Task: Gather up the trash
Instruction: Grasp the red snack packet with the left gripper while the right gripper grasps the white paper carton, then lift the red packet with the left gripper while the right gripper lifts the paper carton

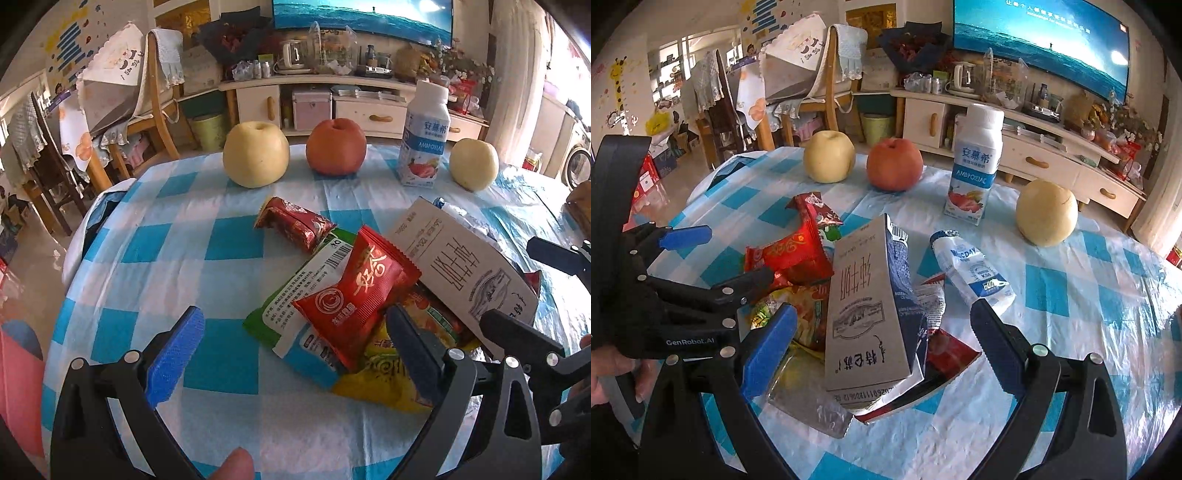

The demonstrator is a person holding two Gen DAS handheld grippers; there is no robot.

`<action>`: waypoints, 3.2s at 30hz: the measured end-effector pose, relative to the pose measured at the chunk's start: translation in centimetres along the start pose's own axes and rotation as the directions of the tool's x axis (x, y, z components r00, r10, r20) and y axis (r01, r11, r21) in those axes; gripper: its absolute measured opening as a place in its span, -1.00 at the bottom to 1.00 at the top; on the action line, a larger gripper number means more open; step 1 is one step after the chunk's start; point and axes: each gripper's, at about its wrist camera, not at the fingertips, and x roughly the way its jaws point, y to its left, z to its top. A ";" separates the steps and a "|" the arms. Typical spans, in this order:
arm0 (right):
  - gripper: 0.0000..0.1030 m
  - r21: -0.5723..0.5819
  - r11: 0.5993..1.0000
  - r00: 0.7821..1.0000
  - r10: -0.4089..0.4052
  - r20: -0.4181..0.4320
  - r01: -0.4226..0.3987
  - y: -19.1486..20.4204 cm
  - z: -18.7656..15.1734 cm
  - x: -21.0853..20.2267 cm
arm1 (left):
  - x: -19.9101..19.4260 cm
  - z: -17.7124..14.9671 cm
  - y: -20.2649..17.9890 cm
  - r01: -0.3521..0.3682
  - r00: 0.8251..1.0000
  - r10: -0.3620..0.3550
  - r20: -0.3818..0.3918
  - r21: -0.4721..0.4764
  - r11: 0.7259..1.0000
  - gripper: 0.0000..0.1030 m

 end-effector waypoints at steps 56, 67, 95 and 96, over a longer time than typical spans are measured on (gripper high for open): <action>0.85 -0.053 0.997 0.997 -0.052 -0.049 0.049 -0.8 0.2 1.7 | 0.7 1.4 -0.5 0.124 0.992 -0.124 0.007 -0.015 0.992 -0.11; 0.85 -0.187 0.972 0.987 -0.153 -0.050 0.141 0.6 0.3 3.4 | -0.6 1.6 0.0 0.111 0.993 -0.111 0.035 -0.020 0.994 -0.11; 0.19 -0.041 0.999 0.999 -0.022 -0.030 0.021 -1.1 1.1 2.1 | -0.9 1.7 0.8 0.096 0.995 -0.094 0.045 -0.029 0.995 -0.11; 0.19 -0.037 0.999 0.999 -0.016 -0.028 0.015 -1.1 1.1 2.0 | -0.9 1.7 0.9 0.094 0.995 -0.093 0.046 -0.029 0.995 -0.11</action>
